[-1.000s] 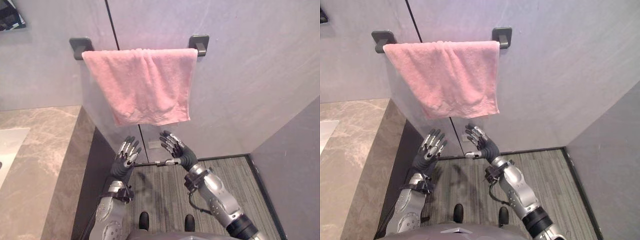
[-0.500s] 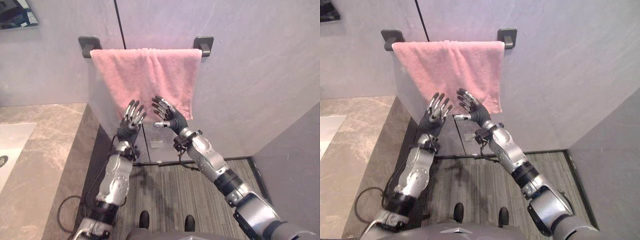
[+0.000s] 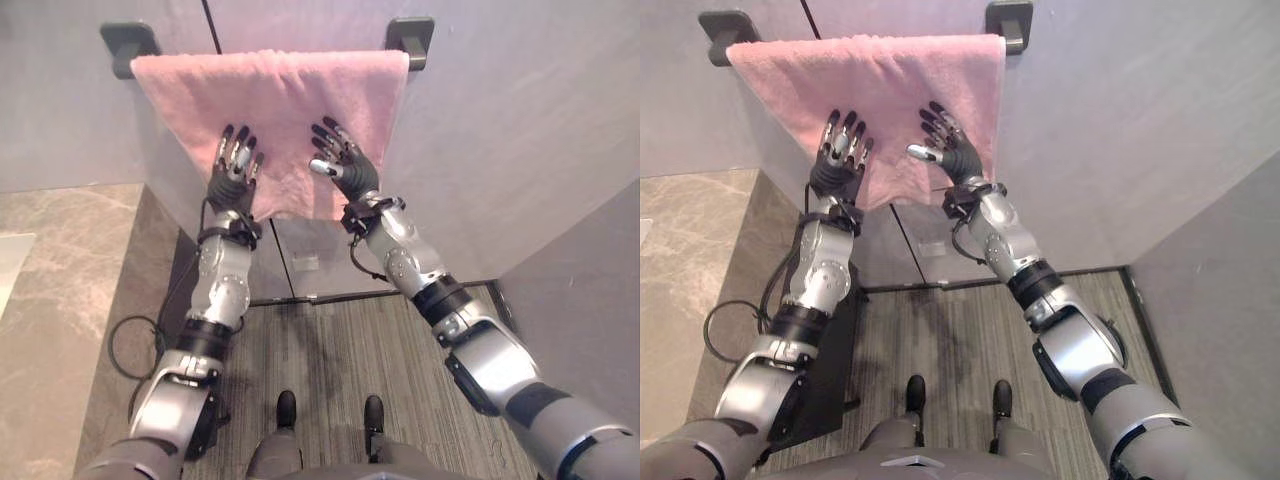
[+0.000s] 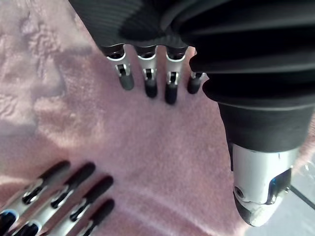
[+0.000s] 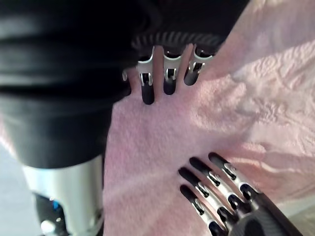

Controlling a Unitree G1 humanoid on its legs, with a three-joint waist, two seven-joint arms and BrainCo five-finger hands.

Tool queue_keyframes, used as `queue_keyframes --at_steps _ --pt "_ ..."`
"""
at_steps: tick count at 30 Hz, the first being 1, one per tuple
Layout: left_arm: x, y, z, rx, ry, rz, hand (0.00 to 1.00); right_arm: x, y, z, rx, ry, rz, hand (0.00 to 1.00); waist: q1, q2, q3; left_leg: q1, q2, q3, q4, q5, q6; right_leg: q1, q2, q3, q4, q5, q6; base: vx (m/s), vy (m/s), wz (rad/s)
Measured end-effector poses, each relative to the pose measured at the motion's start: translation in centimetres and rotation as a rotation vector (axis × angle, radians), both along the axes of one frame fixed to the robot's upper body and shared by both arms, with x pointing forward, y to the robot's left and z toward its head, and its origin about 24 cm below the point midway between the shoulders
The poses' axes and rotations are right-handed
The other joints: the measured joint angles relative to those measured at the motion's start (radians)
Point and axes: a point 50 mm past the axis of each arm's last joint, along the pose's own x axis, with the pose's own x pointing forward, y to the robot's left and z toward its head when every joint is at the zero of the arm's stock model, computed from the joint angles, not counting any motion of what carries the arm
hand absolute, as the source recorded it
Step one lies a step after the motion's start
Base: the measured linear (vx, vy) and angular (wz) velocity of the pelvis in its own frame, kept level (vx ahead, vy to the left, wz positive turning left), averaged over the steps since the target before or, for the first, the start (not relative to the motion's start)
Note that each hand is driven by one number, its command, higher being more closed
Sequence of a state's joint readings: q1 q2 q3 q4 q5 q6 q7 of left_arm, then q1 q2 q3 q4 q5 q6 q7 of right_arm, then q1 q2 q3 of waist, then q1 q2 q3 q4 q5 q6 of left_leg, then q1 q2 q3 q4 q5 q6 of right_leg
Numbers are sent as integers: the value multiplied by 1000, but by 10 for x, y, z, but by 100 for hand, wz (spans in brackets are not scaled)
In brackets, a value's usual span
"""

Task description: Organize washtable

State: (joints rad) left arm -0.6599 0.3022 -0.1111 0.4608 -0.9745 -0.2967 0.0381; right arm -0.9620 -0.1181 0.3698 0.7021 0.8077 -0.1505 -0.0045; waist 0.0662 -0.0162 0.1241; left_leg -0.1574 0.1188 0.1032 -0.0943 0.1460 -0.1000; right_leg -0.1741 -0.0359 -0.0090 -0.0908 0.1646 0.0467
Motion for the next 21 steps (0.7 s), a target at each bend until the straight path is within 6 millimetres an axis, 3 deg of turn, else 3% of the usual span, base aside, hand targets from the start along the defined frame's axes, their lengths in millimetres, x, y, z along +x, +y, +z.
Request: queue_keyframes --at_steps 8,11,15,21 --pt "14 35 9 6 65 149 0 15 -24 8 24 46 -123 0 -4 -3 40 -8 3 17 0 3 -1 -18 4 19 0 10 -3 -15 -2 -7" --pt "15 57 14 64 94 247 0 22 -46 -5 30 117 -207 0 -5 -4 47 -10 5 26 0 3 -1 -25 6 26 0 13 -4 -17 -3 -6" --pt "11 78 23 121 81 330 0 25 -75 -3 16 119 -278 0 -3 -5 71 -12 5 33 0 4 -2 -31 7 34 0 16 -2 -19 0 -5" --pt "3 101 3 201 167 418 0 16 -116 -41 -20 210 -393 0 -4 -5 71 -4 4 48 0 4 -1 -31 7 50 0 19 -2 20 2 -8"
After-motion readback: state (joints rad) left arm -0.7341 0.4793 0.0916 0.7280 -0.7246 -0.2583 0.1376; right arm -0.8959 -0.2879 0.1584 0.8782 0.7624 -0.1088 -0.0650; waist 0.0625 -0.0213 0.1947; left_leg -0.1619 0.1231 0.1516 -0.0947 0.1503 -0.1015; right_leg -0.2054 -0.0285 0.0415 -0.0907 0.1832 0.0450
